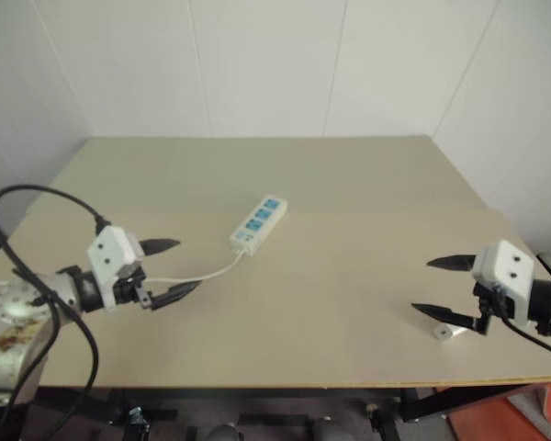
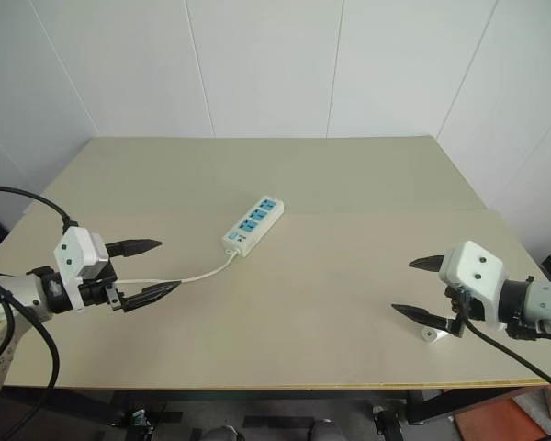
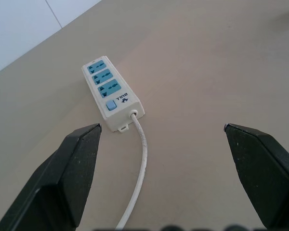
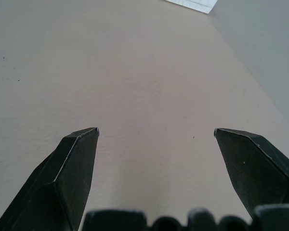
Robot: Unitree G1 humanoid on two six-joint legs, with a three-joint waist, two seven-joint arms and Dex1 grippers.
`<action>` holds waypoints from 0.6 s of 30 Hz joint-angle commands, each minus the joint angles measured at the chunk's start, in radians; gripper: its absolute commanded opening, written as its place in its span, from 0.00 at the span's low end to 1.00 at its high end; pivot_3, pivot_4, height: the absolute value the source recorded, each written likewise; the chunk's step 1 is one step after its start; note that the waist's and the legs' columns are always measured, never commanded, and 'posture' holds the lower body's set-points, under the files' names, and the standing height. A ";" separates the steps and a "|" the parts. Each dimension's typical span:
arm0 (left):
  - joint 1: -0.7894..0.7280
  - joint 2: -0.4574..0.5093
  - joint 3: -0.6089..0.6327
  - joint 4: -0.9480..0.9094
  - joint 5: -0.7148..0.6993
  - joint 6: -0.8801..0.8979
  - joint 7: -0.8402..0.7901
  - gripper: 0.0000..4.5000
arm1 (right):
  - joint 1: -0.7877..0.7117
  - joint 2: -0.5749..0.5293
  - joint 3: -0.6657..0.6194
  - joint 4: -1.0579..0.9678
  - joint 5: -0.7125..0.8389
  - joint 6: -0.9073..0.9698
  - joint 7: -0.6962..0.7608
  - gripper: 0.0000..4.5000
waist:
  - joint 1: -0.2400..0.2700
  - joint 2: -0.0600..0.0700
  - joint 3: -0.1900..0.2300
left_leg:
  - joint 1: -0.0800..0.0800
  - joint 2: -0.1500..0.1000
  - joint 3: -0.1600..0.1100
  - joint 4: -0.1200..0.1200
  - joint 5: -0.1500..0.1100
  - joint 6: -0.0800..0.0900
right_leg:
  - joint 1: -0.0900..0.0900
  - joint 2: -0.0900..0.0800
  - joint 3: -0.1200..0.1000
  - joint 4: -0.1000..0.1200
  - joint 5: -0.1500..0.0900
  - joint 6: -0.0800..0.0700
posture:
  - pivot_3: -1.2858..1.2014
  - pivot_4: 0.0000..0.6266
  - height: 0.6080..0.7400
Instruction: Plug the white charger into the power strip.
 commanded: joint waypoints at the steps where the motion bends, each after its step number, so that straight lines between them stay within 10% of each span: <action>1: -0.011 0.008 0.008 -0.017 0.000 -0.013 0.007 0.99 | -0.007 -0.014 -0.041 -0.020 -0.001 -0.021 -0.007 1.00 | 0.000 0.000 0.000 | 0.000 0.000 0.000 0.000 0.000 0.000 | 0.000 0.000 0.000 0.000 0.000 0.000 | 0.52 0.24 1.00; 18: -0.127 -0.054 -0.103 0.065 0.106 -0.008 0.132 0.99 | -0.052 0.010 0.001 -0.015 -0.013 -0.027 -0.052 1.00 | 0.002 0.000 0.000 | 0.001 0.000 0.000 0.000 0.000 0.000 | 0.001 0.000 0.000 0.000 0.000 0.000 | 0.52 0.24 1.00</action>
